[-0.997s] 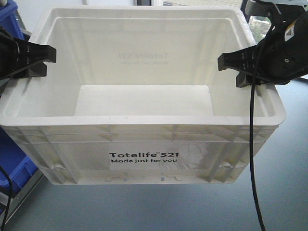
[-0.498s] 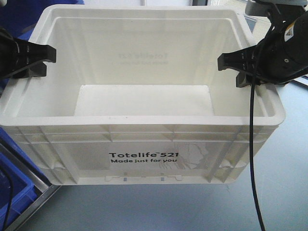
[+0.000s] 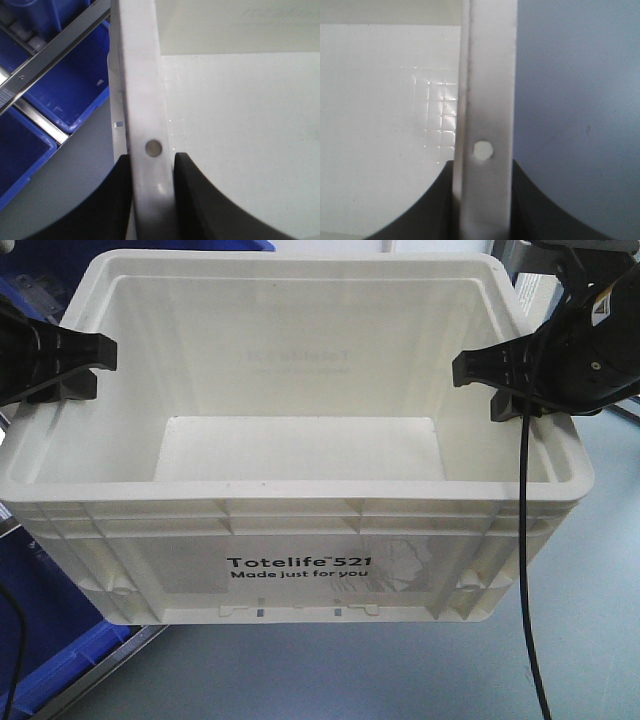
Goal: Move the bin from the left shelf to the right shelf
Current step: 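Hold the crate rims with both grippers while the base turns toward blue bins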
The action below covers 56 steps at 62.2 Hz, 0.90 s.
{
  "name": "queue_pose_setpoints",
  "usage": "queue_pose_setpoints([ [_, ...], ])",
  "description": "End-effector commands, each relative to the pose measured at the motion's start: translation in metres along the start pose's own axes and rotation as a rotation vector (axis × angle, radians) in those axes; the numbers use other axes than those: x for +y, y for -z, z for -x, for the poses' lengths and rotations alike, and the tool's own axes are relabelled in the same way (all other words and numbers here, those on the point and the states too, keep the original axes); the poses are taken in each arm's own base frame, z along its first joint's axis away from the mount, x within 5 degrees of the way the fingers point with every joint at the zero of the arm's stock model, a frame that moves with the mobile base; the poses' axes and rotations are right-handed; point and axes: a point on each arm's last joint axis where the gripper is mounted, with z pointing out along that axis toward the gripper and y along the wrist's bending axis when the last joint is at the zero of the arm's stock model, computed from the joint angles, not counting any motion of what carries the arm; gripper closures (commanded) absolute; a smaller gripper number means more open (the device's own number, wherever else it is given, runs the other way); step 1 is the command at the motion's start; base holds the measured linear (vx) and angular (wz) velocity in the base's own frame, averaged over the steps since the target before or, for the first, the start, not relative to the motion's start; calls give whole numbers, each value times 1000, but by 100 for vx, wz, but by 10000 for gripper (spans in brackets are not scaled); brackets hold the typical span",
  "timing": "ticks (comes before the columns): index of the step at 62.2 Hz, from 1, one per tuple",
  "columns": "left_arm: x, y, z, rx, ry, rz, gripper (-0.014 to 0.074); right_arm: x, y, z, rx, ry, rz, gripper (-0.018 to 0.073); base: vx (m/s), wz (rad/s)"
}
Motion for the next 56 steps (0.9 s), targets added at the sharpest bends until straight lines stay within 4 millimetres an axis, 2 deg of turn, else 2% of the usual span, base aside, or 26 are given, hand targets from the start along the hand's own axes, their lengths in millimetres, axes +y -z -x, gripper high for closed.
queue_pose_setpoints([
  [1, -3, 25, 13, -169, -42, -16, 444, -3, 28, 13, -192, 14, 16, 530, 5, 28],
  [56, -3, 25, 13, -169, -42, -16, 444, -3, 28, 13, -192, 14, 16, 530, 4, 33],
])
